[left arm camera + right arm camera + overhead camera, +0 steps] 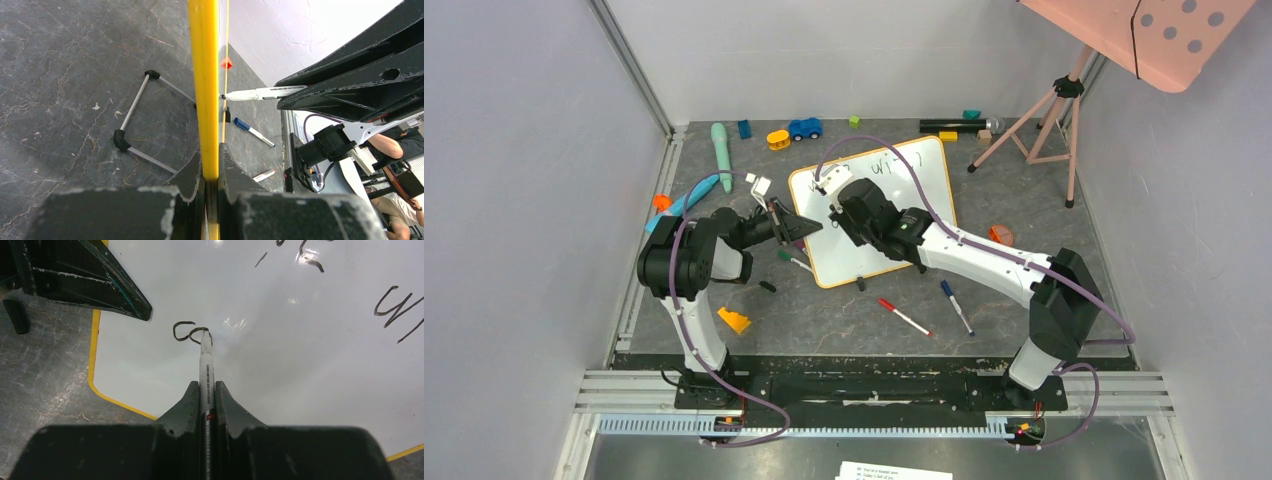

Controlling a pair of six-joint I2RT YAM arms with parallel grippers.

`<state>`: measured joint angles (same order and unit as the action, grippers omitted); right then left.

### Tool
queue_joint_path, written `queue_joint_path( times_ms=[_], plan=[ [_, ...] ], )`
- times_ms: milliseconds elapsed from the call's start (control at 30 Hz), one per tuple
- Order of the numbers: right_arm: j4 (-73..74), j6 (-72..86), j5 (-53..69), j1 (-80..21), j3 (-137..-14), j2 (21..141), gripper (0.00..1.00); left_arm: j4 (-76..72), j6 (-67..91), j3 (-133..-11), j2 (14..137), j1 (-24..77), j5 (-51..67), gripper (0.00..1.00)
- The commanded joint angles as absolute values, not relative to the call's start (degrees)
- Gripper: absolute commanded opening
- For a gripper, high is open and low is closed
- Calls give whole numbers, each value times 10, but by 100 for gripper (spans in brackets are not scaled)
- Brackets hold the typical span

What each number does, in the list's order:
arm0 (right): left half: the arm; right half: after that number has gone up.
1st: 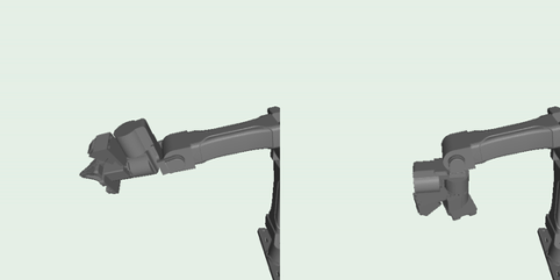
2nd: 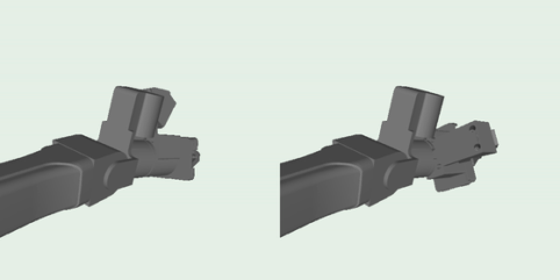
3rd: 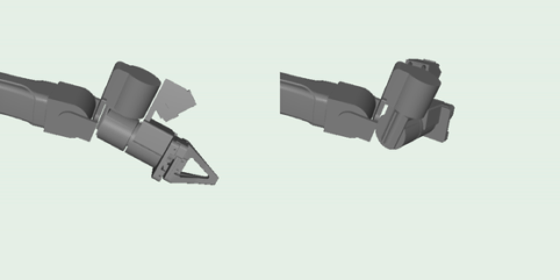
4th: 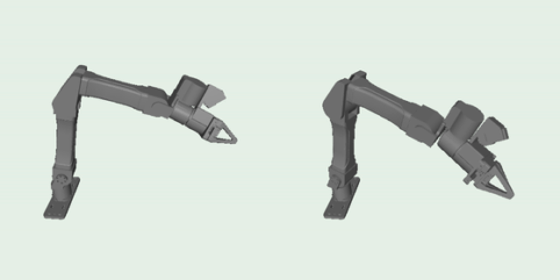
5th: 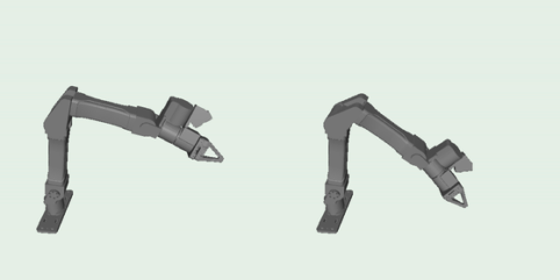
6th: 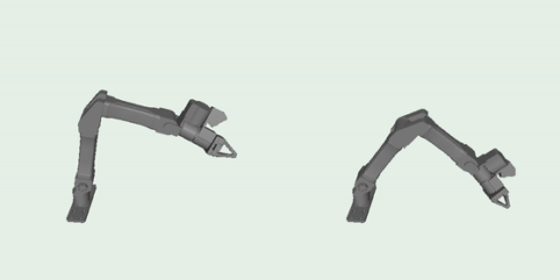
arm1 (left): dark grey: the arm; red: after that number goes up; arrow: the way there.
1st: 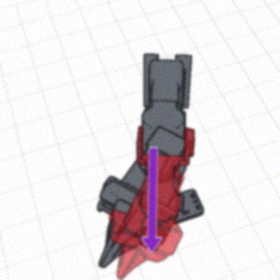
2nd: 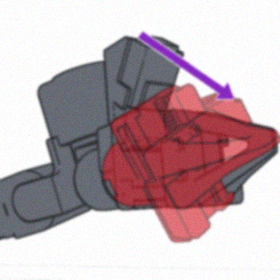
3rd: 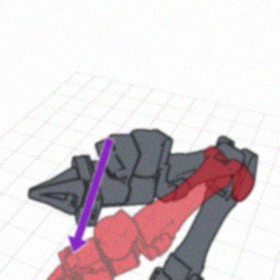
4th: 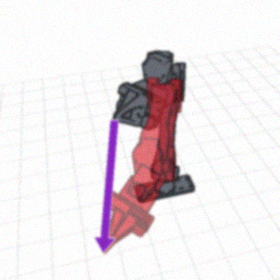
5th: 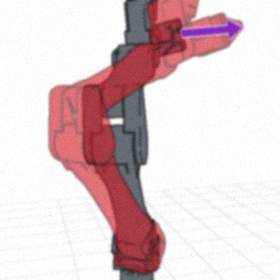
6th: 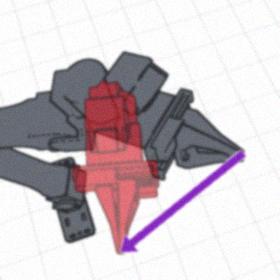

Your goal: Write a sentence on the whiteboard

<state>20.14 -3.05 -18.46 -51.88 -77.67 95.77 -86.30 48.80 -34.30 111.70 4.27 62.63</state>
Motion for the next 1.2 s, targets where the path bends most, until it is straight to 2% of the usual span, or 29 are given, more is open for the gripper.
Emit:
queue_joint_path(
  times_ms=[0,400,1167],
  plan=[
    [160,-36,-171,-513,-794,959,0,-892,378,-335,1123,40,596,2],
    [118,-28,-184,-512,-732,887,0,-892,378,-336,1123,40,596,2],
    [144,-9,-168,-499,-727,907,0,-892,379,-335,1122,40,596,2]
  ],
)
